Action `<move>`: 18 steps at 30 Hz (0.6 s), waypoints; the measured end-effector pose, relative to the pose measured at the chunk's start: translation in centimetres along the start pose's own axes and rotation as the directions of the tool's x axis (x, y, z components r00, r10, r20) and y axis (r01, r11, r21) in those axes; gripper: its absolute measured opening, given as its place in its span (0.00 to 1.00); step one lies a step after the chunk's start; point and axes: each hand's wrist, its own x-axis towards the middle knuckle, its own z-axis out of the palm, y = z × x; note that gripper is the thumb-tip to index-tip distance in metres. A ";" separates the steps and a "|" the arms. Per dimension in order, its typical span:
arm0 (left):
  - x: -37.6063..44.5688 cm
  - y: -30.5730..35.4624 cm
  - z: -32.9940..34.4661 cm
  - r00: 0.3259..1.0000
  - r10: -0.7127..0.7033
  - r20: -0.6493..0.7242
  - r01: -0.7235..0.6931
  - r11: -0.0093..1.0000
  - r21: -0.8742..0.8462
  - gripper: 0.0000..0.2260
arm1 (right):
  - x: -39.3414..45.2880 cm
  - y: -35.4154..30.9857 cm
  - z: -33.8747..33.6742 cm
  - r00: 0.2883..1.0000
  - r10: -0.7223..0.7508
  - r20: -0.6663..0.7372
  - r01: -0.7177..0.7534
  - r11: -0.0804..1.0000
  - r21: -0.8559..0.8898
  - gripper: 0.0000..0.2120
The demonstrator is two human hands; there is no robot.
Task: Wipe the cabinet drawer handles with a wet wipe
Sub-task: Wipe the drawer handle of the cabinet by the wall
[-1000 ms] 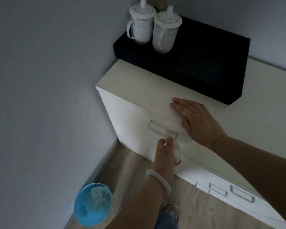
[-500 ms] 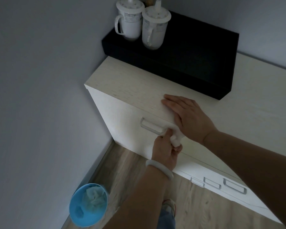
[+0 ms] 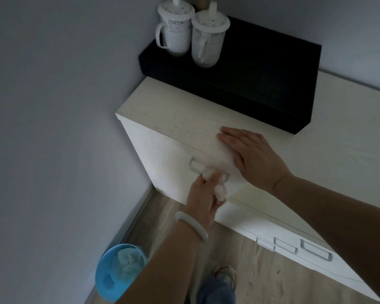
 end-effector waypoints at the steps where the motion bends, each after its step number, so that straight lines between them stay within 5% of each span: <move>1: -0.1 -0.7 0.4 0.999 -0.002 0.044 0.003 1.000 -0.028 0.05 | 0.1 0.0 0.0 1.000 0.002 0.003 -0.002 1.000 0.001 0.26; 7: -0.3 -3.2 1.1 0.992 0.035 0.124 0.002 0.959 -0.283 0.05 | 0.0 0.0 0.0 0.999 0.016 0.029 -0.016 1.000 0.000 0.26; 13: 0.9 -0.4 -1.9 0.986 0.006 0.169 0.014 0.993 -0.119 0.06 | 0.0 0.0 0.0 1.000 0.014 0.024 -0.014 1.000 0.010 0.24; 18: 2.5 2.6 -4.8 0.986 0.114 0.123 -0.117 0.993 0.017 0.07 | 0.0 -0.1 -0.1 1.000 0.013 0.016 -0.013 1.000 0.011 0.24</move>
